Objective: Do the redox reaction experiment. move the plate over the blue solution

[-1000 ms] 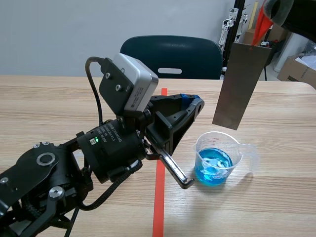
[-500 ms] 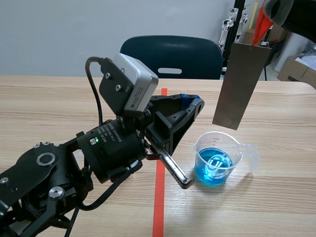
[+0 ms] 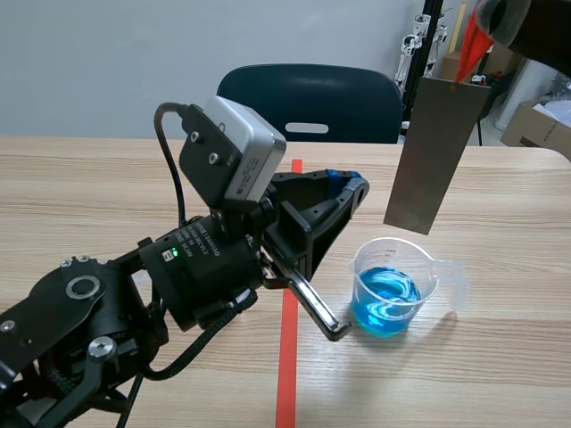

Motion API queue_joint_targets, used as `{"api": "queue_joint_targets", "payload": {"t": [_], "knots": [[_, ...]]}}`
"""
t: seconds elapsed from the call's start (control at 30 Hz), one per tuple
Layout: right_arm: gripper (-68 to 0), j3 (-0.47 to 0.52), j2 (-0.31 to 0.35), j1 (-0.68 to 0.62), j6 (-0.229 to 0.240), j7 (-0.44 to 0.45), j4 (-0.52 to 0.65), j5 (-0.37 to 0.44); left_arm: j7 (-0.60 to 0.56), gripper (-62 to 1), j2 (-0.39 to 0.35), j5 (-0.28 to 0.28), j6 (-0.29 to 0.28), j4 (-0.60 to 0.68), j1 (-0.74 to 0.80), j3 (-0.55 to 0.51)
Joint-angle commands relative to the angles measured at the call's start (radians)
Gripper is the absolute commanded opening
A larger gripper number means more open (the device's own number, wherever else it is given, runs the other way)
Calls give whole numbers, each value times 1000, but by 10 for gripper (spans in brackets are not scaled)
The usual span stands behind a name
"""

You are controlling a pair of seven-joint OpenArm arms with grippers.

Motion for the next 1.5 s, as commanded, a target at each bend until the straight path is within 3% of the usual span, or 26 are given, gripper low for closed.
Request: {"api": "queue_joint_targets", "payload": {"t": [0.0,1.47], "knots": [[-673,1,16,10,7,11,3,26,-13,-584,7,-9,-2,12,-3,-1],[-673,2,16,10,7,0,3,44,-13,-582,7,-9,-2,12,-3,-1]]}}
